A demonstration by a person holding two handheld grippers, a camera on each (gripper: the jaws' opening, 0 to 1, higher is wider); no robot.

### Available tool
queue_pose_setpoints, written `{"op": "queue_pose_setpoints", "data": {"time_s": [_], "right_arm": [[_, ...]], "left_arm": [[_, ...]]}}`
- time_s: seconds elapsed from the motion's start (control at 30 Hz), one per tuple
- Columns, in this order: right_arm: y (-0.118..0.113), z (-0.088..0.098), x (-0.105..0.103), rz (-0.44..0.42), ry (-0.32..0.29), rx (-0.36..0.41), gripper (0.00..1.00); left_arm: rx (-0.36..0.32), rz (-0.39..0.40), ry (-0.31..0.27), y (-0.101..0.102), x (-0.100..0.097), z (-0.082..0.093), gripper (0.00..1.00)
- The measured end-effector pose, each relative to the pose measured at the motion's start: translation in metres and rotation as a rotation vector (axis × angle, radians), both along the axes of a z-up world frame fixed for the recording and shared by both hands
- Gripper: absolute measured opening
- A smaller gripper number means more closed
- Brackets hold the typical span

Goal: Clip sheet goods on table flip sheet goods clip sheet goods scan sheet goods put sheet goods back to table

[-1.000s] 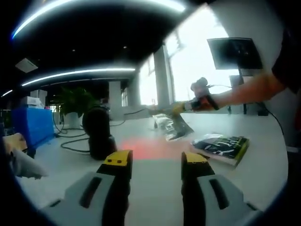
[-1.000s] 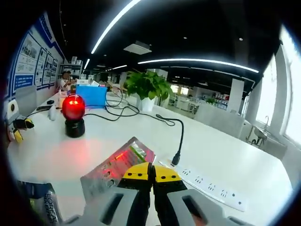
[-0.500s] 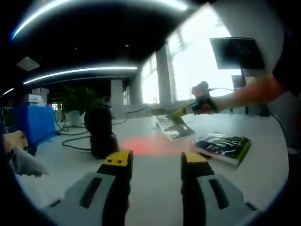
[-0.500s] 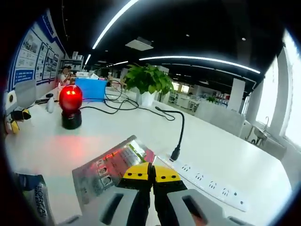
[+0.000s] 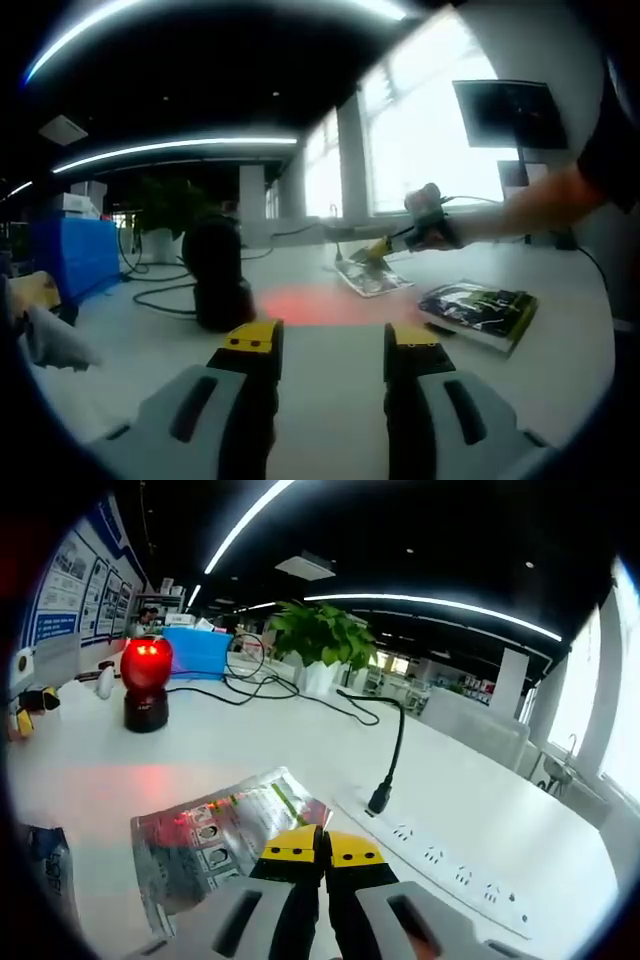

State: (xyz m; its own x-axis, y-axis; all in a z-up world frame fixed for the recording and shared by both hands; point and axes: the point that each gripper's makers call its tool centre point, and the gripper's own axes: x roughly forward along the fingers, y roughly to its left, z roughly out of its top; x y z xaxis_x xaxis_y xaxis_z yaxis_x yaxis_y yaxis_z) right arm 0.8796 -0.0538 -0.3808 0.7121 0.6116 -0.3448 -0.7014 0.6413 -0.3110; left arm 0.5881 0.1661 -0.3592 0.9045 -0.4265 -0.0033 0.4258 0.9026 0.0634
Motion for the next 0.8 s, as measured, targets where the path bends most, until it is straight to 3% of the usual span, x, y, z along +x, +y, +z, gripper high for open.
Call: {"op": "queue_pose_setpoints", "data": {"time_s": [0.5, 0.8], "right_arm": [[0.002, -0.019, 0.005, 0.022, -0.035, -0.079, 0.00], [0.002, -0.025, 0.010, 0.005, -0.033, -0.066, 0.03]], "left_arm": [[0.022, -0.008, 0.001, -0.004, 0.000, -0.002, 0.32], [0.018, -0.006, -0.002, -0.003, 0.001, -0.002, 0.31]]}}
